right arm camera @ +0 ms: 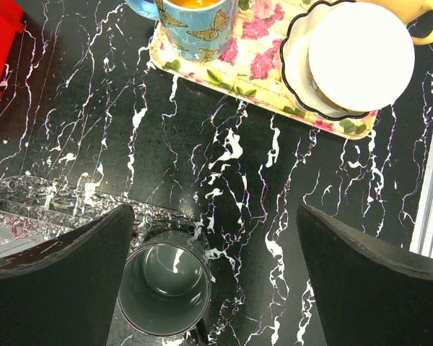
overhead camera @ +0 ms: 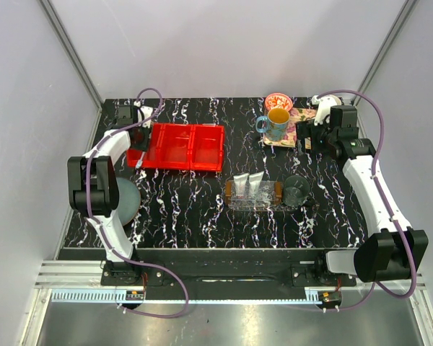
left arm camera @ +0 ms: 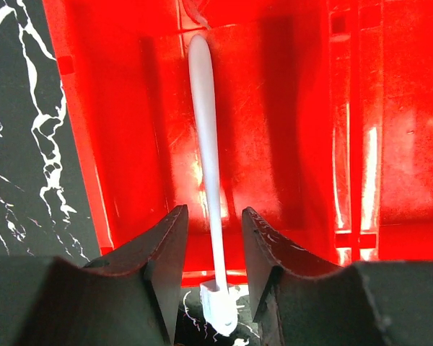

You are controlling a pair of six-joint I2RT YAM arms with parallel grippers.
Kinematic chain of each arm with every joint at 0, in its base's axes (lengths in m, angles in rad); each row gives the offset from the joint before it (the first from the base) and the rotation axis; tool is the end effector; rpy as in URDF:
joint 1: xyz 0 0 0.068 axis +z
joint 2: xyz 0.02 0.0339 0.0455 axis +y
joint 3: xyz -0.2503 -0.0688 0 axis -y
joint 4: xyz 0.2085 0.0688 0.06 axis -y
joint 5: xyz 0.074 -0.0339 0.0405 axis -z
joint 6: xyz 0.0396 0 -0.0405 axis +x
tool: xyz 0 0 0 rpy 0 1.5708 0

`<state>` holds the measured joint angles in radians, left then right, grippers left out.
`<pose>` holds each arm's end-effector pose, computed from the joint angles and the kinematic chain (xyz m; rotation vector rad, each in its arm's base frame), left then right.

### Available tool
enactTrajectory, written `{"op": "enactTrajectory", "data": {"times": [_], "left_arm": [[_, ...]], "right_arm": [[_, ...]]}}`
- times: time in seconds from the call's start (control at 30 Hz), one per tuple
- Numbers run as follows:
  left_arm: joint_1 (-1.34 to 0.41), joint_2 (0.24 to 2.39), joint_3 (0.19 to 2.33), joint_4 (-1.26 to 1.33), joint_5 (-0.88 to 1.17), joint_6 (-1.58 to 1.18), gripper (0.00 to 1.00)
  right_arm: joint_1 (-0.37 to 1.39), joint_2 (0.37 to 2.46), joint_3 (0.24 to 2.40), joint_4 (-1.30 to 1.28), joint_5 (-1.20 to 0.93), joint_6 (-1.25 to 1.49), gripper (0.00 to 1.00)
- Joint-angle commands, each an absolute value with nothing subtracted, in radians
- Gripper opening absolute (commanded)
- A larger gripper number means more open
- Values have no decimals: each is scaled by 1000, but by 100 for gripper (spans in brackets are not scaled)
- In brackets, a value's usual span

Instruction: Prepare toiletry sets of a toothbrush and toothpaste on the tray

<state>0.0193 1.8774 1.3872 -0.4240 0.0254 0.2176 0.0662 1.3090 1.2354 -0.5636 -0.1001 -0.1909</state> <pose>0.3770 0.0063 0.2169 0.2568 2.4726 0.0687 0.2579 0.0211 0.3323 -0.3377 2.1786 0.0410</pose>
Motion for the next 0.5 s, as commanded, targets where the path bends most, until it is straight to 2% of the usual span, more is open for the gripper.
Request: {"op": "enactTrajectory", "data": {"times": [0.0,0.47], "left_arm": [[29,1894,1428,-394,3,235,39],[38,1943,1419,-399,6,252,35]], "right_arm": [[60,1304,1232,-515,-121,-207,100],[61,1296,1224,-514,-121,-204,100]]}}
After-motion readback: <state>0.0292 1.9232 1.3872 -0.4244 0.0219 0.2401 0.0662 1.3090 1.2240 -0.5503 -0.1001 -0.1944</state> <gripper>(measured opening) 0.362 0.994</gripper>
